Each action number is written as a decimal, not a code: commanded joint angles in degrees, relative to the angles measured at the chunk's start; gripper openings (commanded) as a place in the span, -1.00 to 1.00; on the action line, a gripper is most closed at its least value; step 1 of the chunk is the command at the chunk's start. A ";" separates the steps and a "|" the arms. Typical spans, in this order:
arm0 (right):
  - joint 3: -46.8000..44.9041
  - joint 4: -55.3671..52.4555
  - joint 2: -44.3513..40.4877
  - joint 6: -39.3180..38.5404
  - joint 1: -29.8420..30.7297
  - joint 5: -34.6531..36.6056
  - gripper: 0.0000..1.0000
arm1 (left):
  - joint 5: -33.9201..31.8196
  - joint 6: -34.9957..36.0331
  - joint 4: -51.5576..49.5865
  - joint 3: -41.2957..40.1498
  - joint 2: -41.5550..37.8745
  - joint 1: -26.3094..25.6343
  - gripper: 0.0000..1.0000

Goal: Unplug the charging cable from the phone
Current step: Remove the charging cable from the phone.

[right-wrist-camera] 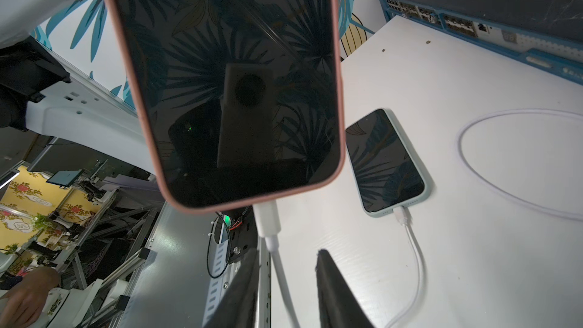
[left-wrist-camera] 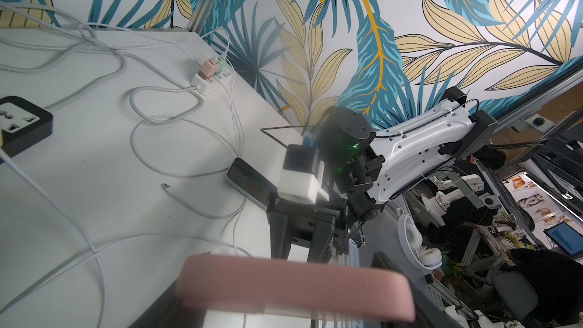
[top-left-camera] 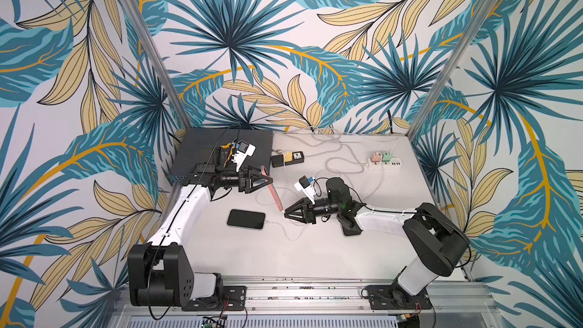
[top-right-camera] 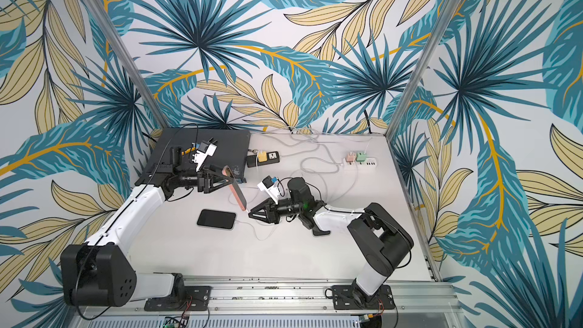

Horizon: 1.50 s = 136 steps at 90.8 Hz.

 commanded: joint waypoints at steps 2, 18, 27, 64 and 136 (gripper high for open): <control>-1.18 1.56 1.17 0.34 0.46 -1.77 -0.43 | 1.32 -0.49 1.90 -0.17 -1.48 0.58 -0.38; -1.27 2.28 1.52 0.71 0.68 -2.54 -0.59 | 1.28 -0.53 2.08 -0.21 -1.42 0.66 -0.38; -1.27 2.34 1.72 0.63 0.68 -2.74 -0.65 | 1.28 -0.74 2.26 -0.21 -1.40 0.67 -0.38; -1.07 0.54 1.33 -1.29 0.68 -2.46 -0.86 | 1.35 -1.39 2.91 -0.23 -1.36 0.93 -0.38; 3.08 -15.37 3.80 -0.95 0.15 21.59 -0.78 | 2.41 -4.38 5.99 -0.61 -1.36 2.29 -0.38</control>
